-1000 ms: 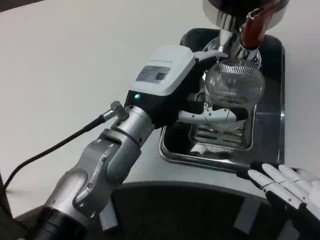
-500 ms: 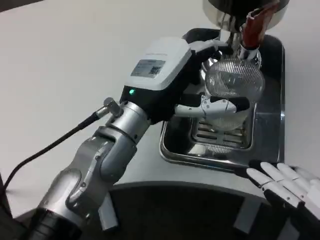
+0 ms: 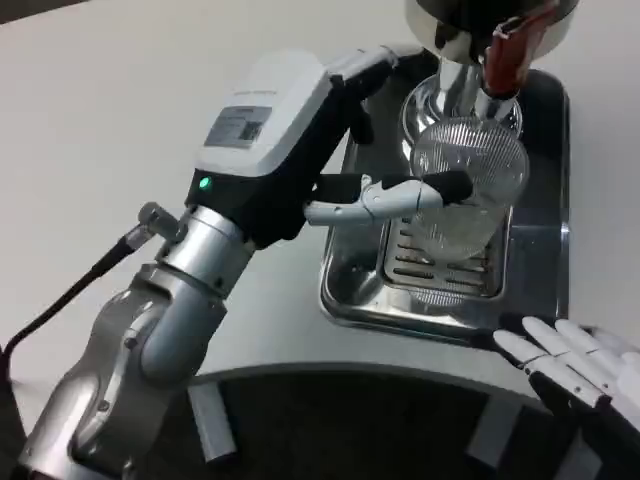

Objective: Grasp the cup under the faucet to collect the drink, then remove the cup.

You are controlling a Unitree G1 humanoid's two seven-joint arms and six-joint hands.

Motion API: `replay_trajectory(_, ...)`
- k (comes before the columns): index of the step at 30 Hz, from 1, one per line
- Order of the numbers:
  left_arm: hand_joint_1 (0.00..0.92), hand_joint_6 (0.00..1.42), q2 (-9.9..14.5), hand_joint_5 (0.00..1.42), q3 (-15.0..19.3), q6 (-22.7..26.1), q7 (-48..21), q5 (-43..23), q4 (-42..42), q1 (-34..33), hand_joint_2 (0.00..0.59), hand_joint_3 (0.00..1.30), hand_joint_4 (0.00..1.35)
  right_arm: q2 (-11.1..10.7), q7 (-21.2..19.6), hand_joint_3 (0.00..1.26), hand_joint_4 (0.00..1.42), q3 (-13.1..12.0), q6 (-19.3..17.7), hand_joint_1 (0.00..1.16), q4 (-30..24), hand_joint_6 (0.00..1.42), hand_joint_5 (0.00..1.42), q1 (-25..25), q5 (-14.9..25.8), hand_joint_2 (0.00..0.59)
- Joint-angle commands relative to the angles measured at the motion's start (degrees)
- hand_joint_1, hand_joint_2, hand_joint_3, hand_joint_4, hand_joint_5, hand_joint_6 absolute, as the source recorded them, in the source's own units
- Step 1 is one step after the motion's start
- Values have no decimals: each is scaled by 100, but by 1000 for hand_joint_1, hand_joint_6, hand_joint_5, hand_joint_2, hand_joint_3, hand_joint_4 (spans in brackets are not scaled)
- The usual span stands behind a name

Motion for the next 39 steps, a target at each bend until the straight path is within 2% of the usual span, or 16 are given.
replay_trajectory(1, 153, 1086, 165, 631, 335, 18, -154, -173, -711, 530, 88, 326, 318, 4, -31, 84, 0, -29, 49, 415, -56, 0, 0, -30, 60, 429)
replay_trajectory(5, 129, 946, 250, 553, 732, 0, -248, -483, -1256, 862, 95, 354, 344, 4, -38, 89, 0, -71, 141, 415, -30, 0, 0, -132, 85, 429)
replay_trajectory(11, 86, 875, 248, 541, 1245, 97, -534, -1198, -1937, 982, 103, 412, 415, 11, -36, 93, 0, 2, 361, 416, 33, 0, 0, -356, 17, 429)
replay_trajectory(14, 78, 827, 240, 533, 1370, 237, -757, -1568, -2114, 879, 104, 435, 445, 14, -28, 94, 0, 94, 444, 416, 64, 0, 0, -447, -70, 429)
replay_trajectory(17, 58, 651, 248, 499, 1431, 489, -1113, -2106, -2188, 618, 113, 436, 455, 27, -38, 95, 0, 184, 502, 416, 84, 0, 0, -499, -147, 429)
replay_trajectory(22, 2, 539, 260, 435, 1316, 1194, -1931, -3071, -2005, -100, 124, 383, 369, 69, -68, 101, 0, 289, 552, 416, 50, 0, 0, -510, -237, 429)
replay_trajectory(28, 0, 425, 180, 310, 1024, 2183, -2843, -3973, -1719, -1017, 142, 305, 244, 144, -84, 104, 0, 310, 565, 416, -14, 0, 0, -430, -242, 429)
replay_trajectory(30, 0, 386, 162, 275, 949, 2366, -3009, -4093, -1669, -1207, 150, 283, 196, 172, -101, 104, 0, 288, 558, 416, -34, 0, 0, -388, -227, 429)
replay_trajectory(39, 0, 339, 77, 237, 748, 2878, -3415, -4436, -1729, -1627, 141, 231, 140, 204, -184, 105, 1, 73, 476, 416, -63, 0, 0, -175, -76, 429)
